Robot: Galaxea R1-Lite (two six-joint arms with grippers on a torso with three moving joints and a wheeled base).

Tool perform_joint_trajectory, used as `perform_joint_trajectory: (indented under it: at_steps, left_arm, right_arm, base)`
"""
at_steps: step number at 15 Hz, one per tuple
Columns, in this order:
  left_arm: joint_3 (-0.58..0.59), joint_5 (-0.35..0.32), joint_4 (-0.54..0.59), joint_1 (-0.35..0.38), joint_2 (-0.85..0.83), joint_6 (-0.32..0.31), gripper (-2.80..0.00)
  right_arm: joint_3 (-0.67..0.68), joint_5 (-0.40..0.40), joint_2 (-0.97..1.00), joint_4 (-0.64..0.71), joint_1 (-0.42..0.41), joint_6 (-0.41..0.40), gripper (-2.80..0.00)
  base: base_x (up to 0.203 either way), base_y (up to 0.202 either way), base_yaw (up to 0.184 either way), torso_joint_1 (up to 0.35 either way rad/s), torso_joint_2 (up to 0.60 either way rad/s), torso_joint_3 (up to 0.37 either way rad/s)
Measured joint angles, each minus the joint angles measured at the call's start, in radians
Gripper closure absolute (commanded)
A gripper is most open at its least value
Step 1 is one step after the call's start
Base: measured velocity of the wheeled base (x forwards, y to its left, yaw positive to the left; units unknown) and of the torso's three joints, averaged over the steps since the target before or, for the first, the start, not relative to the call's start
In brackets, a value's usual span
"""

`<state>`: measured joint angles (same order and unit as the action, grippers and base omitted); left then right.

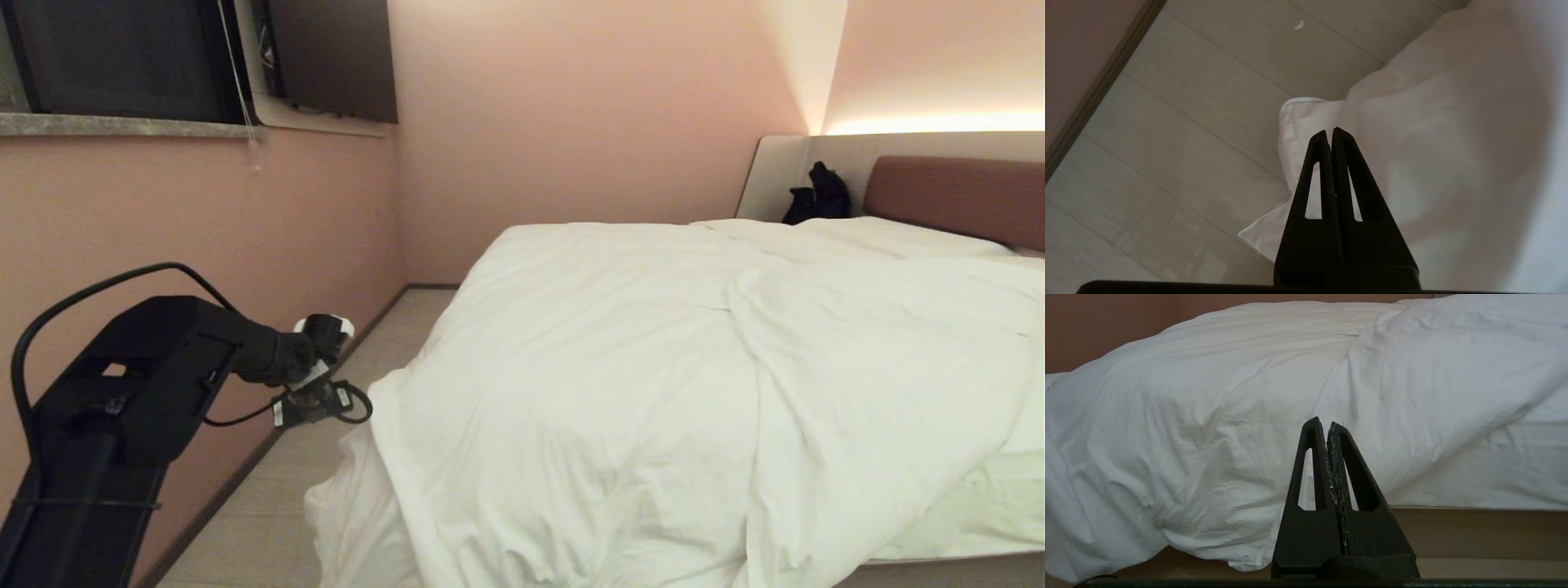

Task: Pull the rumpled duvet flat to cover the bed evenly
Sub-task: Flatten the corners of the folded blanket

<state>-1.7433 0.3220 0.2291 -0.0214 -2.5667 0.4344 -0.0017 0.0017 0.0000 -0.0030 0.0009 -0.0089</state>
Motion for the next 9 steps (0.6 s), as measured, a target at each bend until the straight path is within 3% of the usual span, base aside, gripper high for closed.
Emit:
perform_joint_trajectory:
  at_steps: [7,9]
  left_arm:
    - [0.052,-0.026,-0.002,0.123,0.051,0.017,0.00]
    - [0.079,-0.100,0.007,0.177,0.109,0.030,0.00]
  right_arm:
    - [0.000,-0.001,0.000,0.001,0.001,0.000,0.00]
    - [0.000,0.000,-0.001,0.000,0.000,0.000,0.00]
  base:
    - [0.000,0.000,0.000,0.000,0.00,0.000]
    - [0.000,0.000,0.000,0.000,0.00,0.000]
